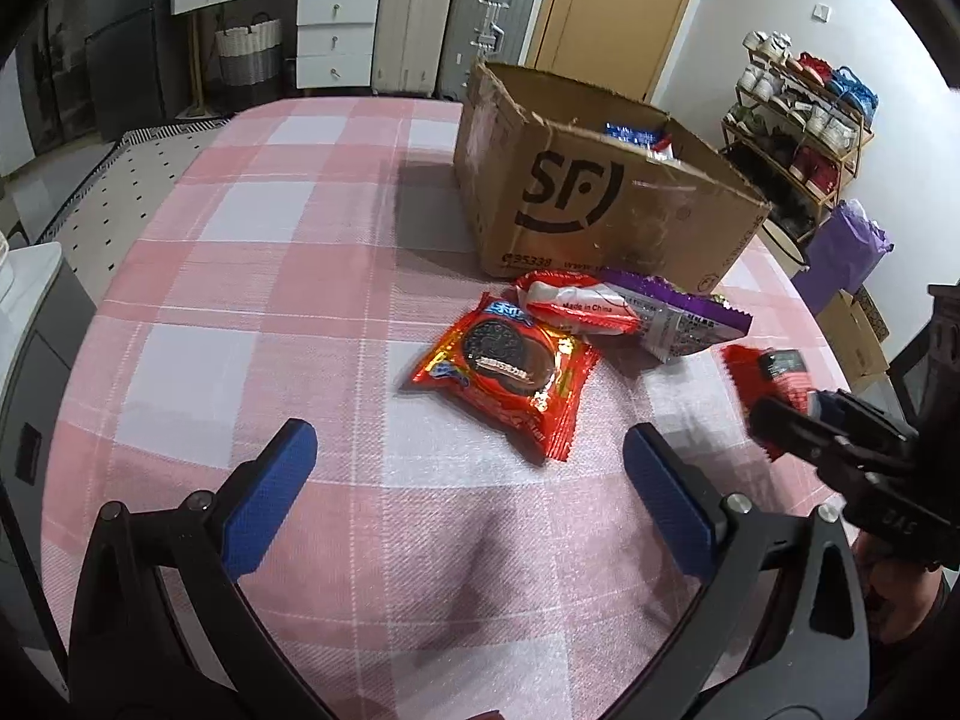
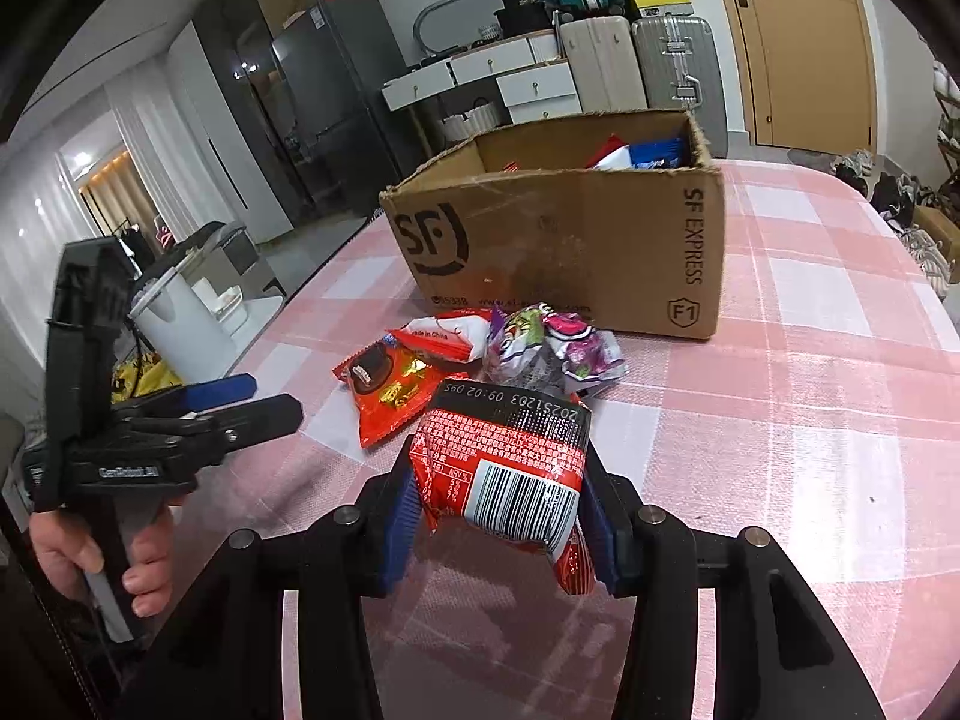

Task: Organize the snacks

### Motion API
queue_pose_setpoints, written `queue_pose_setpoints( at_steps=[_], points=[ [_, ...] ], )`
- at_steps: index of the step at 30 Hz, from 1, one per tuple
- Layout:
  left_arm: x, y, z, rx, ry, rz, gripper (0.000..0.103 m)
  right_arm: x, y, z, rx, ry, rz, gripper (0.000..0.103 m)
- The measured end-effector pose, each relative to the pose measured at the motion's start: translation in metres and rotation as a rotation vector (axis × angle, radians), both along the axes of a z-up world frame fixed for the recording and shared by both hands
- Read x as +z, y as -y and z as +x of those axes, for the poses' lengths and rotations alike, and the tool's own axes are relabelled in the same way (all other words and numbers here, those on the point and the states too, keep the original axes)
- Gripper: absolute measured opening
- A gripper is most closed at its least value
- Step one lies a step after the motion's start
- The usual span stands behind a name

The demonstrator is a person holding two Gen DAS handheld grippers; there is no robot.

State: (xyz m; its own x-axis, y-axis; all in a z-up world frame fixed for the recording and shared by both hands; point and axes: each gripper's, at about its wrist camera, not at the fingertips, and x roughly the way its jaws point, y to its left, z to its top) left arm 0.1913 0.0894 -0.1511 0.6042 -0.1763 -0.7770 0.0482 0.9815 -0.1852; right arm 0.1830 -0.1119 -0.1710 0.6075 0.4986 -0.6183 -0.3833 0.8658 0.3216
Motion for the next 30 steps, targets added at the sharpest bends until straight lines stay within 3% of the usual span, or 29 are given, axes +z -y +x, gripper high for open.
queue_pose_setpoints(
  at_steps=[9,16,24,28,30],
  points=[
    [-0.011,0.02,0.026,-0.084,-0.04,0.027,0.101,-0.002,0.022,-0.001,-0.03,-0.008,0.042,0.047],
    [-0.018,0.027,0.049,-0.095,-0.052,0.066,0.101,-0.005,0.036,-0.001,-0.055,-0.016,0.06,0.047],
    [-0.03,0.031,0.074,-0.135,-0.083,0.102,0.085,-0.005,0.048,-0.003,-0.079,-0.015,0.062,0.047],
    [-0.034,0.033,0.083,-0.161,-0.085,0.108,0.082,-0.005,0.05,-0.002,-0.086,-0.014,0.057,0.047],
    [-0.038,0.033,0.088,-0.167,-0.089,0.107,0.073,-0.005,0.05,-0.003,-0.085,-0.016,0.051,0.047]
  ],
)
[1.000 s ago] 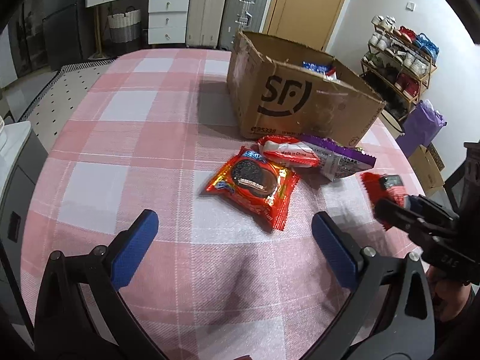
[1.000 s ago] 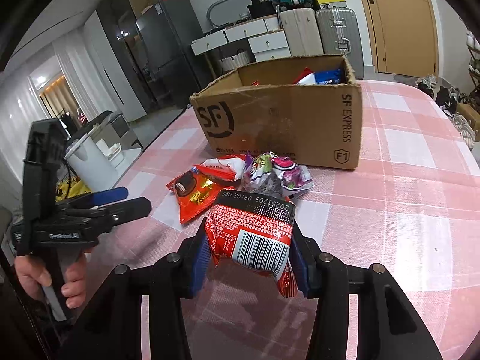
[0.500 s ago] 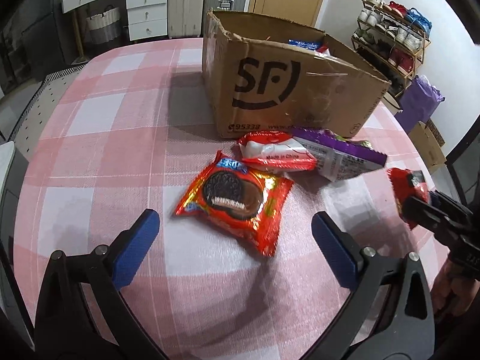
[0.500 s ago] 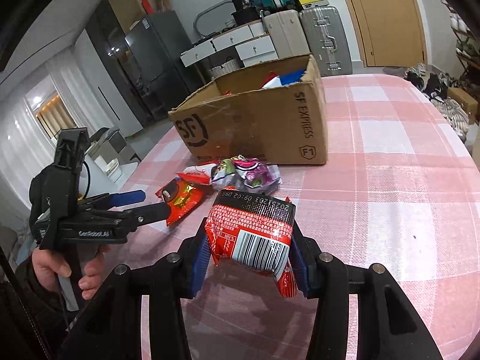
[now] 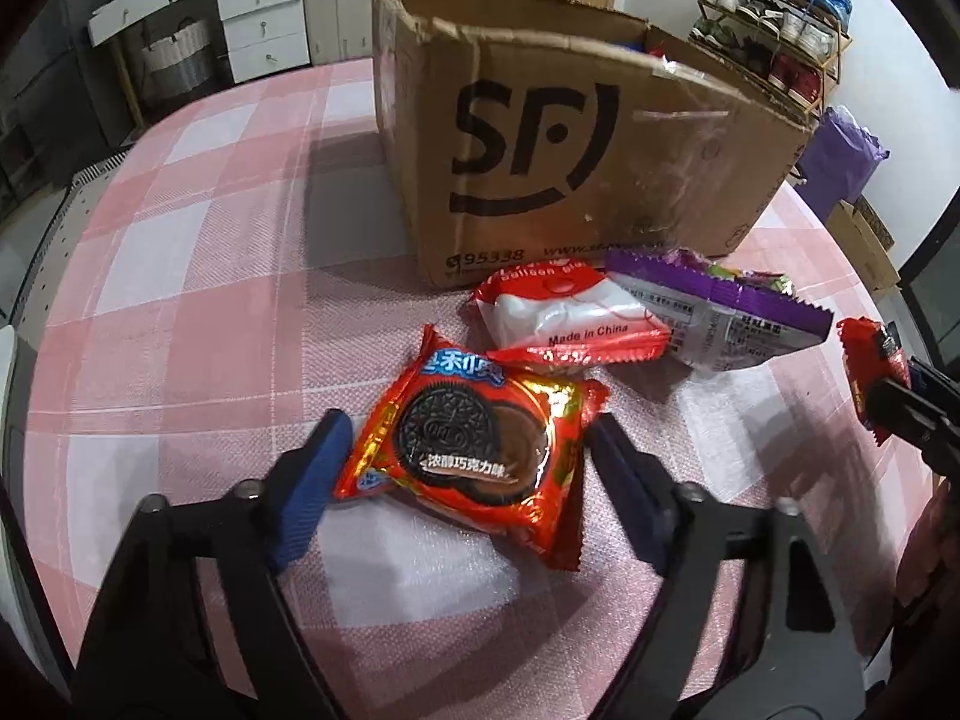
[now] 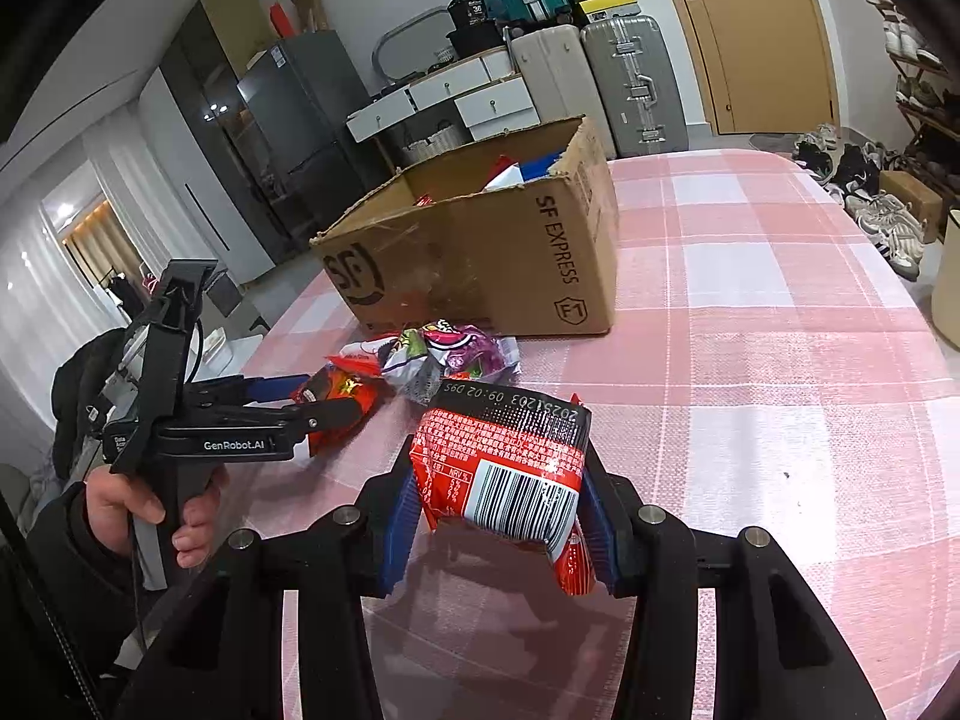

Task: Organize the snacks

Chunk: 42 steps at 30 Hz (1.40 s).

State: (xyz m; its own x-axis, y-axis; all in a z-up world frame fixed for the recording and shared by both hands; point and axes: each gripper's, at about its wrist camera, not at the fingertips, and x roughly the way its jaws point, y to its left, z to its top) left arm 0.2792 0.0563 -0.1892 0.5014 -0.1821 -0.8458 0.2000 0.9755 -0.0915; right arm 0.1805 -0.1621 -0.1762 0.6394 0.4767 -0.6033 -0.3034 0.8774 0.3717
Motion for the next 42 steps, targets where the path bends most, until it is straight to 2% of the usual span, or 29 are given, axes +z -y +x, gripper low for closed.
queue_pose_setpoints(
  at_steps=[3,6,8,11,20,29,37,42],
  points=[
    [0.0,0.0,0.002,-0.02,0.009,-0.021,0.056,0.0,0.001,0.0,-0.004,-0.003,-0.003,0.047],
    [0.002,-0.004,-0.001,-0.033,0.018,-0.059,0.049,0.0,0.002,-0.001,-0.012,-0.005,-0.007,0.047],
    [0.004,-0.014,-0.004,0.038,0.044,-0.065,0.049,0.001,0.003,-0.003,-0.015,-0.002,-0.008,0.047],
    [0.002,-0.019,-0.007,0.066,0.045,-0.062,0.049,0.0,0.004,-0.006,-0.02,-0.004,-0.001,0.047],
    [0.011,-0.018,-0.02,0.06,0.067,-0.053,0.049,0.005,0.001,-0.013,-0.025,0.008,-0.009,0.047],
    [0.028,-0.017,-0.051,0.058,0.092,-0.06,0.049,0.014,0.002,-0.019,-0.028,0.033,-0.007,0.047],
    [0.054,-0.014,-0.071,0.057,0.123,-0.046,0.05,0.035,0.004,-0.026,-0.026,0.075,0.005,0.047],
    [0.082,-0.015,-0.076,0.062,0.156,-0.054,0.05,0.059,0.011,-0.028,-0.023,0.113,0.022,0.047]
  ],
)
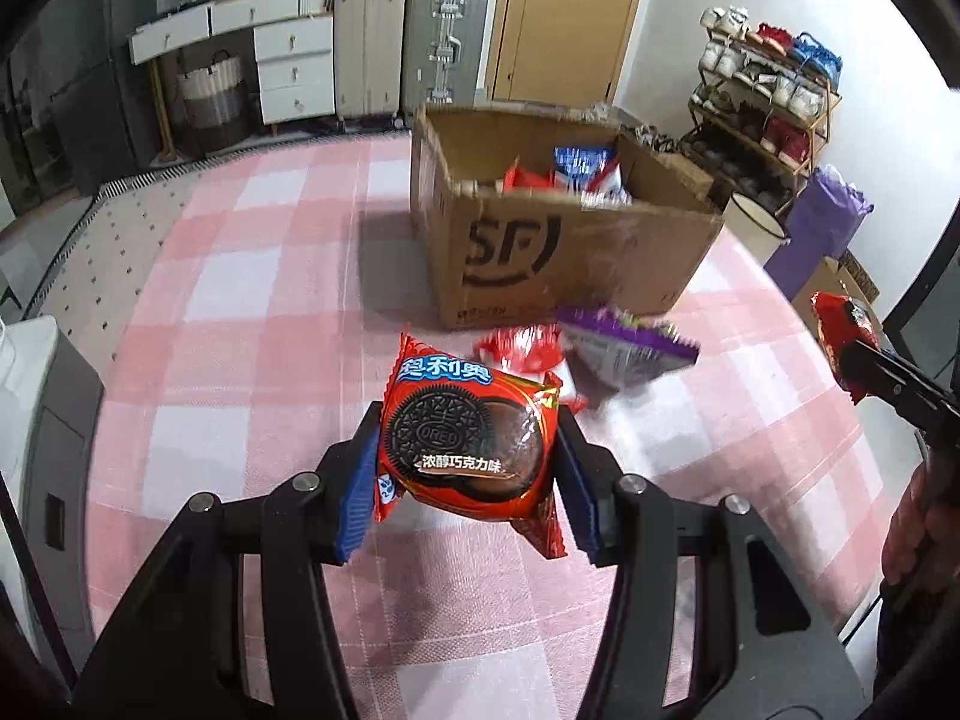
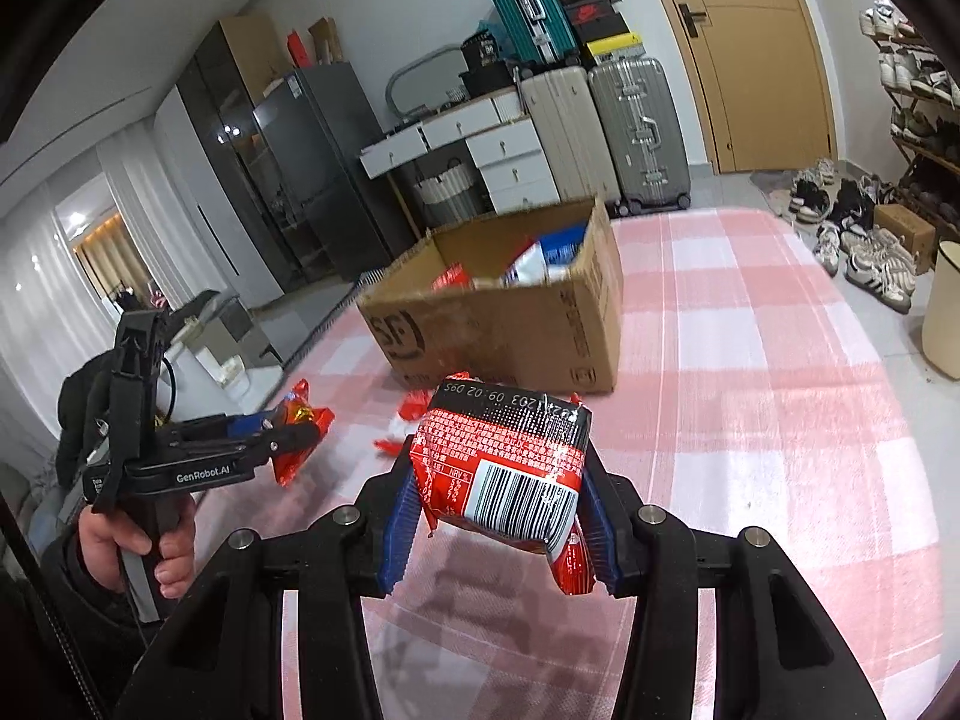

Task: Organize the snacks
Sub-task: 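Grasp the red Oreo pack with the left gripper while the right gripper holds the wafer pack, then carry the Oreo pack and wafer pack over the box with both grippers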

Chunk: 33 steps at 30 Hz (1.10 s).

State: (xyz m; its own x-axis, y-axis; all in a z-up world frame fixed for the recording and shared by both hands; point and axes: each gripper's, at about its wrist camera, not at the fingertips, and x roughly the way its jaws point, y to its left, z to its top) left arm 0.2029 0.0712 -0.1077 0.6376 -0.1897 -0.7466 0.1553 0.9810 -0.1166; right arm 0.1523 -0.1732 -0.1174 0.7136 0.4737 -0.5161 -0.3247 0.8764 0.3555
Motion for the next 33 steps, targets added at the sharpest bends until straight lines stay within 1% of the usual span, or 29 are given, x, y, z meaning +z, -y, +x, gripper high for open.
queue_pose_setpoints(
  at_steps=[2,6,11,16,20,24,27,33],
  points=[
    [0.011,-0.001,0.0,0.002,0.017,-0.004,0.05,0.012,0.003,0.0,0.002,0.022,-0.004,0.047],
    [0.04,-0.002,0.001,-0.024,0.062,-0.023,0.05,0.035,0.008,0.005,0.018,0.05,0.005,0.048],
    [0.073,-0.002,0.014,-0.047,0.089,-0.04,0.05,0.069,0.008,0.014,0.034,0.097,0.002,0.048],
    [0.104,0.005,0.026,-0.079,0.116,-0.021,0.05,0.101,0.004,0.022,0.053,0.143,-0.022,0.047],
    [0.125,0.007,0.039,-0.115,0.132,-0.039,0.05,0.124,-0.002,0.032,0.072,0.175,-0.053,0.047],
    [0.142,0.011,0.055,-0.139,0.146,-0.048,0.05,0.141,-0.007,0.045,0.087,0.19,-0.063,0.047],
    [0.15,0.018,0.071,-0.151,0.138,-0.036,0.05,0.152,-0.011,0.059,0.092,0.195,-0.07,0.047],
    [0.155,0.03,0.108,-0.165,0.111,-0.006,0.05,0.164,-0.021,0.094,0.101,0.179,-0.072,0.048]
  ],
)
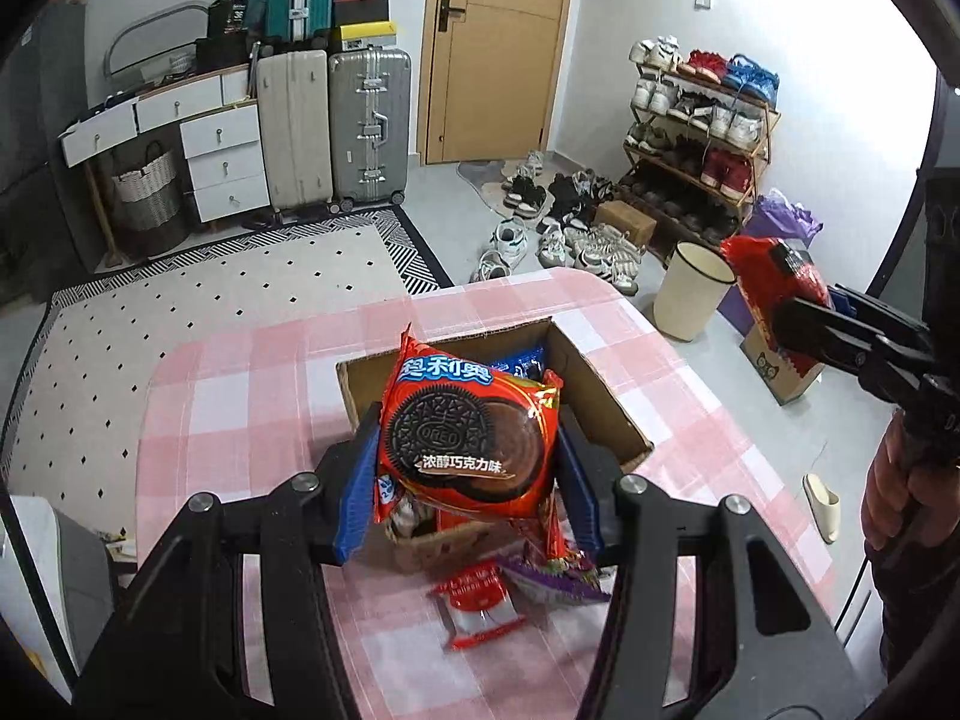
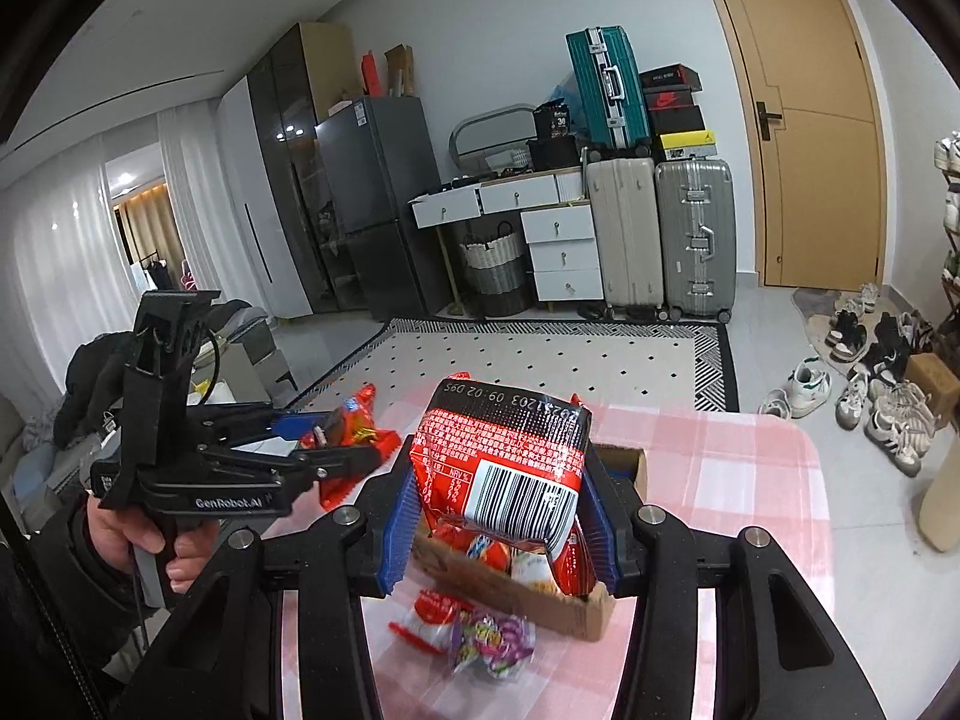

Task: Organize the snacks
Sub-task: 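Carry the Oreo pack and wafer pack over the box with both grippers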

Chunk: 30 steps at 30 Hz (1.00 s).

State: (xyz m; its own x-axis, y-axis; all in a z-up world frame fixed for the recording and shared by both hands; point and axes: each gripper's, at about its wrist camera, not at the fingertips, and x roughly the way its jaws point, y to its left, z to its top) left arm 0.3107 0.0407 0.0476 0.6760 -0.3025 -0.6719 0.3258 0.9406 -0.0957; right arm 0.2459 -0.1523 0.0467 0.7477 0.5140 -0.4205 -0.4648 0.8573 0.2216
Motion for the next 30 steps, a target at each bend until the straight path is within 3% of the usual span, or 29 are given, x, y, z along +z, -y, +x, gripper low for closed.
queue_pose_setpoints(
  at_steps=[8,16,28,29,30],
  points=[
    [-0.008,0.009,0.048,0.025,-0.012,-0.04,0.05,-0.011,-0.02,0.052,-0.001,-0.046,-0.015,0.048],
    [-0.05,0.018,0.091,0.02,-0.074,-0.031,0.05,-0.034,-0.037,0.096,-0.006,-0.078,-0.026,0.048],
    [-0.093,0.029,0.125,0.01,-0.12,-0.027,0.05,-0.071,-0.058,0.131,-0.025,-0.121,-0.089,0.048],
    [-0.096,0.029,0.127,0.011,-0.123,-0.024,0.053,-0.073,-0.058,0.134,-0.03,-0.124,-0.093,0.05],
    [-0.101,0.03,0.132,0.007,-0.137,-0.02,0.065,-0.075,-0.059,0.136,-0.035,-0.126,-0.097,0.053]
  ],
)
